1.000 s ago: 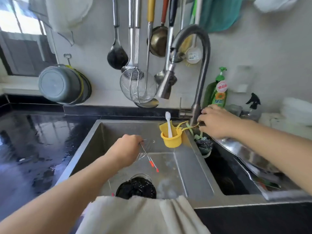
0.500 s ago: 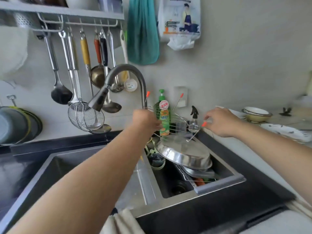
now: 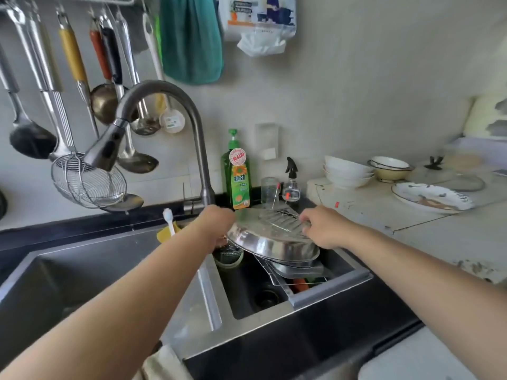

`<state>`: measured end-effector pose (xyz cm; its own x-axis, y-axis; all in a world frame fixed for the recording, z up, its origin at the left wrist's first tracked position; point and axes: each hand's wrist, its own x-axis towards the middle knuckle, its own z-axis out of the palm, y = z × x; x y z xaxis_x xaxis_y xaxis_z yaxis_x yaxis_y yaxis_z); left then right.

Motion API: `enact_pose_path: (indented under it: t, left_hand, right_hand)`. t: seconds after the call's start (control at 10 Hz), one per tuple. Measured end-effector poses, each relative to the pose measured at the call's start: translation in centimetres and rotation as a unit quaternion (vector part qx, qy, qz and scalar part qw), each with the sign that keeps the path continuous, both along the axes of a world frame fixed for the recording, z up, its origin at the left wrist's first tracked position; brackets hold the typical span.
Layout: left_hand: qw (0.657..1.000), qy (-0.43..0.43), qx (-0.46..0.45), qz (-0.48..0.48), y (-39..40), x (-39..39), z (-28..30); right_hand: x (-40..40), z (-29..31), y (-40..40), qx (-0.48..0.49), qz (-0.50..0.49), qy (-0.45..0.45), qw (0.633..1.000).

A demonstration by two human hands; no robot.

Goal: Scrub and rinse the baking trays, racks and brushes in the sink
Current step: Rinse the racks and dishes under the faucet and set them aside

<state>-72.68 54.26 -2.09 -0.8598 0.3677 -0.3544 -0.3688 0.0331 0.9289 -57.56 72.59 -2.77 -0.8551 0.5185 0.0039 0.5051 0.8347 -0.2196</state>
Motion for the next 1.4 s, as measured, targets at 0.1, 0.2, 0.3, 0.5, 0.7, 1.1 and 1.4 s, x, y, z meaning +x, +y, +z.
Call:
enact_pose_path:
  t: [0.1,0.2,0.3,0.5,0.7,1.1,1.4]
  left_hand:
    - [0.917,0.236,-0.299,-0.123,-4.3,-3.0,-2.6]
    - [0.935,0.153,-0.306,-0.097,-10.3,-4.8,-5.5]
    - [0.898,0.103,-0.402,-0.143,-15.9,-7.9,-9.2]
    - [0.853,0.041,-0.480,-0.204,-20.7,-9.8,-13.5]
    - [0.898,0.092,-0.394,-0.173,-16.4,-8.0,-12.9]
    - [0.960,0.208,-0.092,-0.164,-2.8,0.5,-5.3]
    - [0.946,0.244,-0.118,-0.178,-2.1,0.6,-7.7]
  right_hand:
    - [-1.1,-0.1,-0.7,-0.026,-0.006,0.043,0.999]
    - [-3.0,0.9,-3.4,-0.031,0.003,0.140,0.990]
    - [-5.2,0.1,-7.1,-0.024,0.041,0.206,0.977]
    - [-7.4,-2.2,-8.5,0.056,-0.050,0.317,0.946]
    - [-5.3,-3.6,2.8,-0.181,-0.263,0.149,0.936]
    - [-6.5,-4.3,3.9,-0.151,-0.122,0.055,0.979]
    - [-8.3,-1.0,3.5,-0.337,-0.102,0.210,0.912]
